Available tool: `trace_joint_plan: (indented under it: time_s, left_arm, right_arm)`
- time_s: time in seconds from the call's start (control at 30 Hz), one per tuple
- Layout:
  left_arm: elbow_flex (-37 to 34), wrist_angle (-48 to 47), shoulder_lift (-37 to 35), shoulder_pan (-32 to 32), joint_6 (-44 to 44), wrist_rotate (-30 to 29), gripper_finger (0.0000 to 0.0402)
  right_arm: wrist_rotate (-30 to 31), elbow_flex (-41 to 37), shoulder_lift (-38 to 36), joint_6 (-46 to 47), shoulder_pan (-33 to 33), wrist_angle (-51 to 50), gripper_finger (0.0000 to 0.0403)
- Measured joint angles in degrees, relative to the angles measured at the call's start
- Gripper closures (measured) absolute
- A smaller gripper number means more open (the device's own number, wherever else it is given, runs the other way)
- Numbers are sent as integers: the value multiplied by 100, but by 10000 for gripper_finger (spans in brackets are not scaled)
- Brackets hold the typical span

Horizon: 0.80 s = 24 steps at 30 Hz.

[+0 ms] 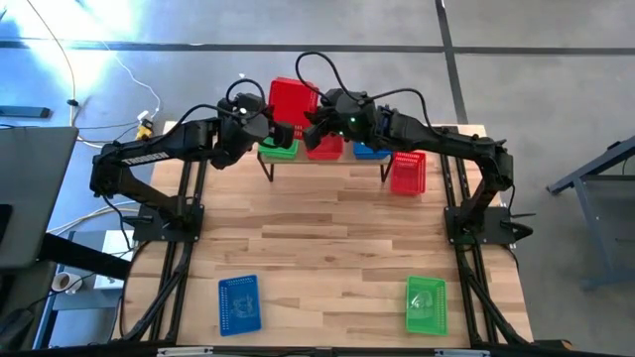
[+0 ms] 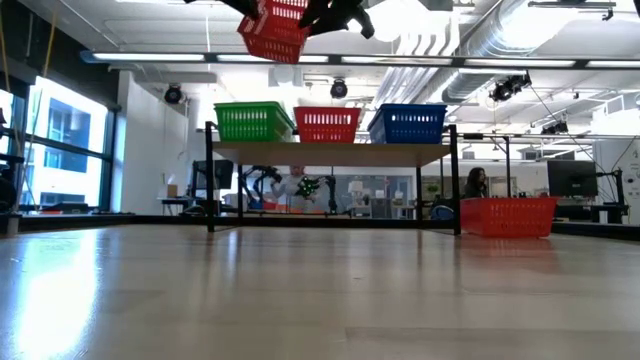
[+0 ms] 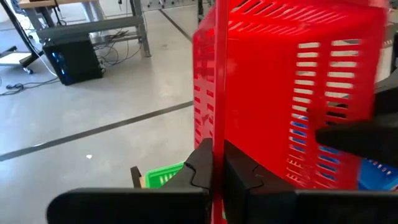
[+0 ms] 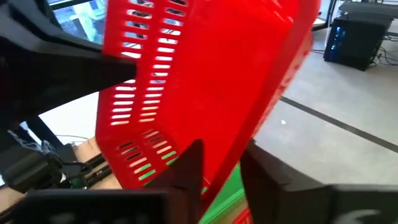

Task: Stack baskets on shelf by color
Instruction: Stack the left red bin on top of the red bin on the shelf

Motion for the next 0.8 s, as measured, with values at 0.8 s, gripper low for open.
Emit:
trace_joint_plan:
  time_s: [0.8]
  left_arm:
    - [0, 16, 0, 11, 304, 1456, 246]
  right_arm:
    - [315, 0, -4, 868, -201, -460, 403]
